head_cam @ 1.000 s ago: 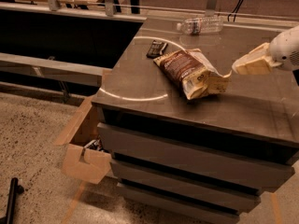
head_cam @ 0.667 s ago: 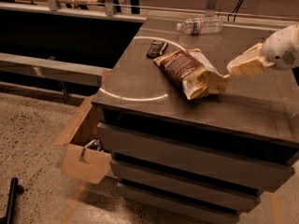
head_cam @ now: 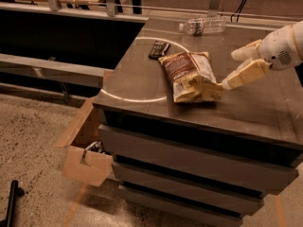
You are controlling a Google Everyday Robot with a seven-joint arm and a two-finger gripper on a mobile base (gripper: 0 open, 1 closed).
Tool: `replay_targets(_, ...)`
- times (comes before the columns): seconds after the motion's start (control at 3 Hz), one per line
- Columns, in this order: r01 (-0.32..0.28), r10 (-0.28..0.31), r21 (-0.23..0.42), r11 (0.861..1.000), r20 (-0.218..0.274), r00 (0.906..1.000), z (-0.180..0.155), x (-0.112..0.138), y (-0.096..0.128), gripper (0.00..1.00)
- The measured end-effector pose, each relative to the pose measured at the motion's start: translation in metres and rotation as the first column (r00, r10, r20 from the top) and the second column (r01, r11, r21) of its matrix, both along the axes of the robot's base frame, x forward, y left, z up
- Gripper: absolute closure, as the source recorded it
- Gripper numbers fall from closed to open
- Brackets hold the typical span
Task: Pick brown chip bag
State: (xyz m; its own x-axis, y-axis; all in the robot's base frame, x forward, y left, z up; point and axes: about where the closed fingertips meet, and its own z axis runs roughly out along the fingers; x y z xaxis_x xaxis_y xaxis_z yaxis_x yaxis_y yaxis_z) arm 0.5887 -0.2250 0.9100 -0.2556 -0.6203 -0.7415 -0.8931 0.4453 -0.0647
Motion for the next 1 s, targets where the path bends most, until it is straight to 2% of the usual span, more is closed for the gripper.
replay_targets(0.33,0.000,0.000,0.004,1.000,-0.005,1.0000,0.002,-0.001,0.003,0.00)
replay_targets(0.67,0.030,-0.030,0.003,1.000,0.006,0.9995,0.008,-0.004,0.008,0.00)
replay_targets(1.0,0.077,-0.077,0.005,0.997,0.013,0.9970,0.007,-0.008,0.023,0.00)
